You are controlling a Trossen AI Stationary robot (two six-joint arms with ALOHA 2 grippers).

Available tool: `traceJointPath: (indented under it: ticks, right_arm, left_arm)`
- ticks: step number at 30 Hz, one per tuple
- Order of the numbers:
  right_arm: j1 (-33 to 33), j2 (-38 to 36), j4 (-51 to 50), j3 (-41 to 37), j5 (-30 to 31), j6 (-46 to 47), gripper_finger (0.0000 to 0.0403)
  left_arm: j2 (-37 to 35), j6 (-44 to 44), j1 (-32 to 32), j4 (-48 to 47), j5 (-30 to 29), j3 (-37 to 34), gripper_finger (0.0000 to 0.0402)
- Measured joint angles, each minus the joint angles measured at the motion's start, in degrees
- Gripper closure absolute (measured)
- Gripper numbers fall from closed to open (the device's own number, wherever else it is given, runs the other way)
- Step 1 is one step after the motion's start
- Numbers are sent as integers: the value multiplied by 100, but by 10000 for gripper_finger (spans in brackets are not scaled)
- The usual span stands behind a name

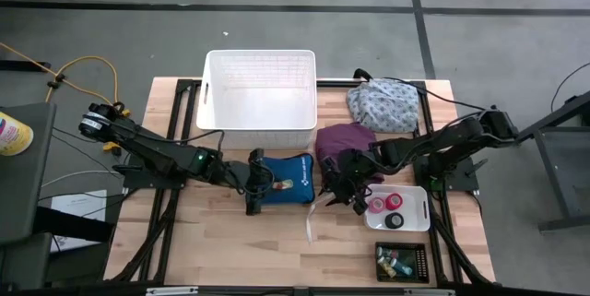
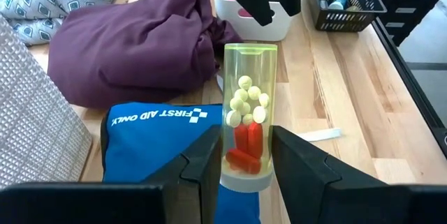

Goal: Pick & Place Medicine items
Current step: Put the yellow pill bottle into the black bin

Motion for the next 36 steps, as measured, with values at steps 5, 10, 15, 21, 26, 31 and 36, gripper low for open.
traceJointPath:
  ticks: [5, 10, 15, 21, 26, 31, 36]
  right_arm:
    - [0, 0, 92, 0, 93, 1, 254]
    - [0, 0, 153, 0, 107, 2, 254]
    - [1, 2, 334, 0, 103, 2, 254]
    - [4, 2, 833, 0, 106, 4, 254]
    - [4, 2, 1010, 0, -263, 306, 254]
    - [17, 2, 1020, 0, -702, 754, 254]
    - [15, 2, 1024, 0, -560, 761, 254]
  left_arm:
    - [0, -2, 2, 0, 0, 0, 287]
    - [0, -9, 1, 0, 0, 0, 287]
    - [0, -13, 0, 106, -2, -1, 287]
    - [0, -13, 1, 249, -2, -2, 287]
    - [0, -11, 2, 256, -2, -2, 287]
    - [0, -9, 2, 254, -2, -2, 287]
    - [0, -9, 0, 254, -2, -2, 287]
